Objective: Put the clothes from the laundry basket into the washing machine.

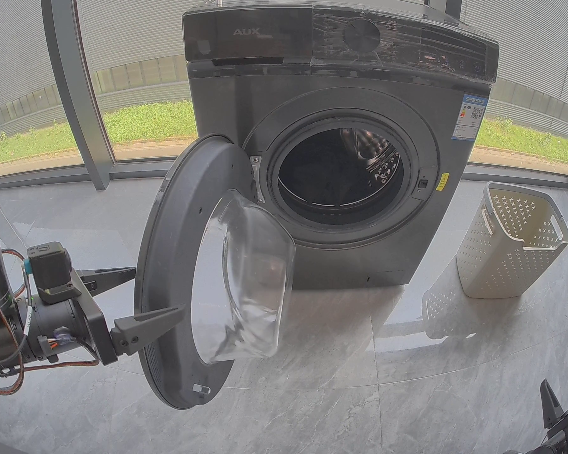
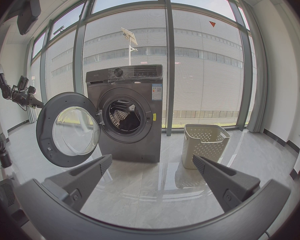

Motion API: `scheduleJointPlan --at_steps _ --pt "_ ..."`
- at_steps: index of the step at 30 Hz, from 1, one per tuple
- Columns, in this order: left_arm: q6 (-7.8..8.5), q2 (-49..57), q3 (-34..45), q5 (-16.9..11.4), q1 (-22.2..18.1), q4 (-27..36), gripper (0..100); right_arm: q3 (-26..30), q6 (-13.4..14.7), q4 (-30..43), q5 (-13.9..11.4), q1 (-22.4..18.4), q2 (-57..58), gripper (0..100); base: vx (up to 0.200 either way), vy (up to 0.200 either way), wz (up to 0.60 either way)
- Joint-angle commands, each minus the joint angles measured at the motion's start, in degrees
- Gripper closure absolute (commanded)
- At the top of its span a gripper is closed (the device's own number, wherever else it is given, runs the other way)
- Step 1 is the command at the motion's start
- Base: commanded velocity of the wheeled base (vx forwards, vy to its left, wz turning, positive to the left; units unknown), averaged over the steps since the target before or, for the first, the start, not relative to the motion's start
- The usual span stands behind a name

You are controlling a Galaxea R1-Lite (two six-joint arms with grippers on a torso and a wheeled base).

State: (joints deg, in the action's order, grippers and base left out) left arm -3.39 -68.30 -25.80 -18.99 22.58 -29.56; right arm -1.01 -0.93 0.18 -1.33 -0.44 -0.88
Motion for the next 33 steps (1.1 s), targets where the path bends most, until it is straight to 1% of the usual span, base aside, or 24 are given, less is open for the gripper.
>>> scheduleJointPlan --at_steps 1,4,8,9,11,14,16,18,20,22,25,27,28,29,31,33 --pt "-0.13 -1.48 -1.45 0.01 4.41 -0.41 0 0.92 -0.13 0.08 -0.08 0.00 0.44 0 0.000 0.000 0.00" --pt "-0.39 -3.33 -2.68 0.01 7.57 -1.46 0 0.92 -0.04 -0.01 -0.08 0.00 0.44 0 0.000 0.000 0.00" --pt "-2.24 -5.00 -3.38 0.10 9.59 -4.72 0 0.92 -0.04 -0.01 -0.08 0.00 0.44 0 0.000 0.000 0.00" --pt "-3.64 -5.17 -2.94 0.10 9.85 -6.56 0 0.92 -0.04 -0.01 -0.08 0.00 0.44 0 0.000 0.000 0.00" --pt "-4.17 -5.00 -2.15 0.45 9.68 -7.53 0 0.92 -0.04 -0.01 -0.08 0.00 0.44 0 0.000 0.000 0.00" --pt "-3.99 -4.21 0.31 0.98 8.98 -7.79 0 0.92 -0.04 -0.01 -0.08 0.00 0.44 0 0.000 0.000 0.00" --pt "-3.55 -3.77 1.71 1.85 7.57 -7.79 0 0.92 -0.04 -0.01 -0.08 0.00 0.44 0 0.000 0.000 0.00" --pt "-3.47 -2.45 3.38 3.26 5.02 -7.70 0 0.92 -0.04 -0.01 -0.08 0.00 0.44 0 0.000 0.000 0.00" --pt "-3.11 -2.80 3.47 4.14 4.14 -7.70 0 0.92 -0.04 -0.01 -0.08 0.00 0.44 0 0.000 0.000 0.00" --pt "-2.85 -3.77 3.12 5.11 4.14 -7.35 0 0.92 -0.04 -0.01 -0.17 0.00 0.44 0 0.000 0.000 0.00" --pt "-2.85 -8.25 1.45 6.60 4.76 -7.88 0 0.92 -0.13 -0.01 -0.17 0.00 0.44 0 0.000 0.000 0.00" --pt "-2.68 -11.50 -0.31 6.69 4.93 -8.58 0 0.92 -0.04 -0.01 -0.17 0.00 0.44 0 0.000 0.000 0.00" --pt "-2.85 -13.26 -1.36 6.69 5.28 -9.11 0 0.92 -0.04 -0.01 -0.17 0.00 0.44 0 0.000 0.000 0.00" --pt "-3.29 -15.37 -2.59 6.69 6.08 -10.08 0 0.92 -0.13 -0.01 -0.17 0.00 0.44 0 0.000 0.000 0.00" --pt "-3.38 -19.85 -5.23 6.78 7.13 -12.54 0 0.92 -0.13 -0.01 -0.17 0.00 0.44 0 0.000 0.000 0.00" --pt "-3.38 -22.58 -6.64 6.95 7.31 -14.73 0 0.92 -0.04 -0.01 -0.17 0.00 0.44 0 0.000 0.000 0.00"
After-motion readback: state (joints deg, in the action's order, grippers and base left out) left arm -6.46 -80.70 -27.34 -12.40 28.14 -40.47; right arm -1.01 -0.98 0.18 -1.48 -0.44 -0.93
